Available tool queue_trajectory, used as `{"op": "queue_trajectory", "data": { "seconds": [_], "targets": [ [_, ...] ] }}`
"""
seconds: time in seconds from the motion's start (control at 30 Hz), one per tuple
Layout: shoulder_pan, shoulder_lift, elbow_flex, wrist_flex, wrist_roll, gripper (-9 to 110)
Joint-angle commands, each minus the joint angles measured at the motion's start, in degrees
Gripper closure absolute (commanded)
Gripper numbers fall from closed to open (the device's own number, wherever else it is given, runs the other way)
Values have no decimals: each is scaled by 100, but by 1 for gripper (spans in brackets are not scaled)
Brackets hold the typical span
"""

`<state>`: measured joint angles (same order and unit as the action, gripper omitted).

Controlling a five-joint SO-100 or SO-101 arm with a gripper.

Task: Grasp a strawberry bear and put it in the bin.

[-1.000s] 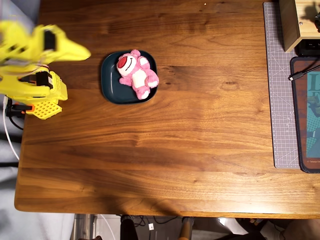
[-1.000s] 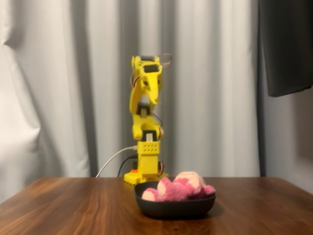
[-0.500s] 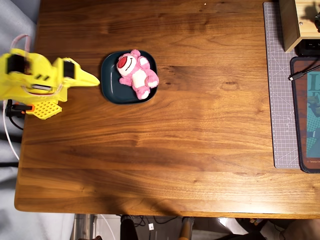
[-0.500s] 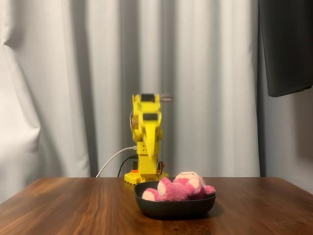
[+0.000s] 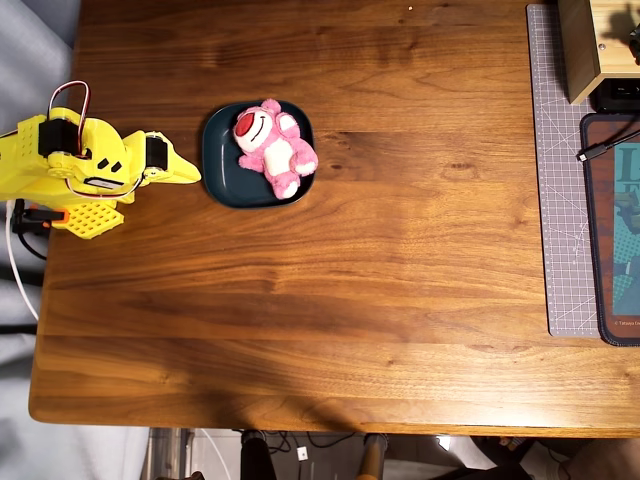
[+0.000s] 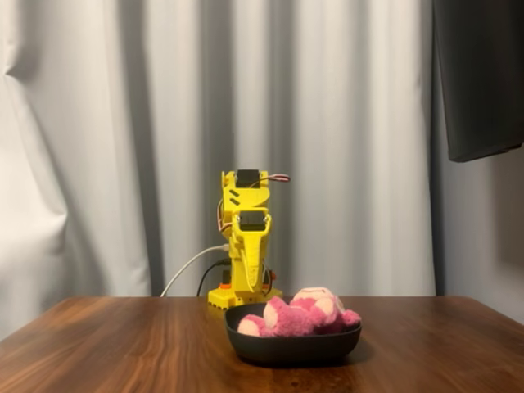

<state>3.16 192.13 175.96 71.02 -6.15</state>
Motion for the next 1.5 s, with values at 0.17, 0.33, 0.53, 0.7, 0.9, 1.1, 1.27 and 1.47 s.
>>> {"op": "queue_trajectory", "data": {
  "seconds": [0.17,0.33,0.53,0.7,0.9,1.1,1.27,1.47],
  "targets": [
    [-457,176,-62,114,53,101],
    [-466,176,-62,114,53,101],
    [-527,176,-62,114,62,101],
    [-580,176,-62,105,62,101],
    [-580,176,-70,105,62,101],
    [-580,176,-70,105,62,101],
    [-580,176,-70,105,62,101],
    [-580,176,-70,105,62,101]
  ]
}}
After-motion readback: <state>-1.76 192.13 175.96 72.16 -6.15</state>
